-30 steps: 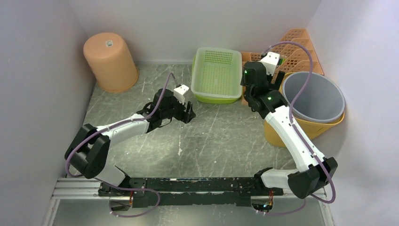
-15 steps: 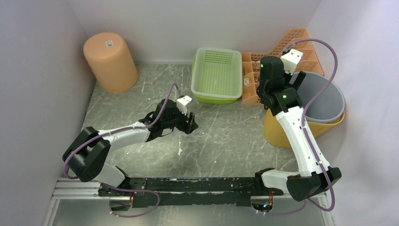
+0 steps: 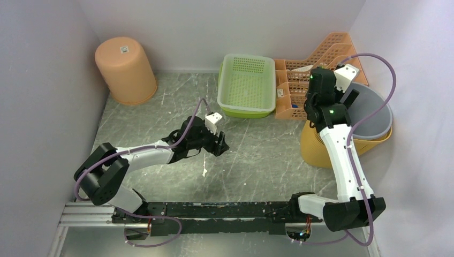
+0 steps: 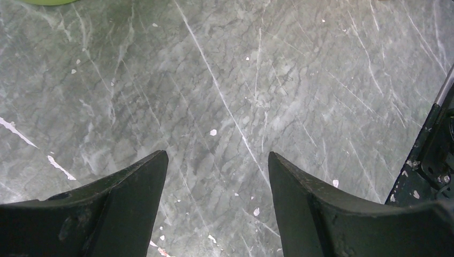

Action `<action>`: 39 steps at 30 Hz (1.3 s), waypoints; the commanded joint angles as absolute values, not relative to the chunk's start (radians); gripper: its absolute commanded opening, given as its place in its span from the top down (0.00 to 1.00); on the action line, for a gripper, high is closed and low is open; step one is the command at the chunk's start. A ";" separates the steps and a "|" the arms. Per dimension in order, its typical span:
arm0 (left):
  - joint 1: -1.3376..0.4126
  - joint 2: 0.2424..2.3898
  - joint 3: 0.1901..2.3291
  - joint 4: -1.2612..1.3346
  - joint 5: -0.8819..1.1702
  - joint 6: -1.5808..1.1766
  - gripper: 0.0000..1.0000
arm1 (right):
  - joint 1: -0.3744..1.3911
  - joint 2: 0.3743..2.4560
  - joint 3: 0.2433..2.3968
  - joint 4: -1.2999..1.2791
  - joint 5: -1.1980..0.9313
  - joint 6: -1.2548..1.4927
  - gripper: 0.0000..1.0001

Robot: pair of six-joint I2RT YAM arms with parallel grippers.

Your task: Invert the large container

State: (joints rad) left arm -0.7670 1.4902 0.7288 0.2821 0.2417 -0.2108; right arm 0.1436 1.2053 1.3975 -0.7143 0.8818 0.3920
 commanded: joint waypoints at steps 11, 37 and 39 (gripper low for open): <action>-0.800 1.492 0.710 0.309 0.246 -0.208 0.20 | 0.080 1.174 1.292 -0.656 0.811 0.444 0.07; -0.822 1.517 0.702 0.313 0.239 -0.207 0.20 | 0.077 1.173 1.371 -0.667 0.786 0.438 0.06; -0.823 1.511 0.697 0.307 0.236 -0.206 0.20 | 0.076 1.169 1.368 -0.669 0.806 0.445 0.06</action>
State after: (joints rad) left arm -0.8139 1.5379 0.7090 0.2874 0.2405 -0.2150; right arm 0.0849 1.1748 1.3720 -0.6716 0.7475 0.4328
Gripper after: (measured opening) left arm 0.795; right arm 0.938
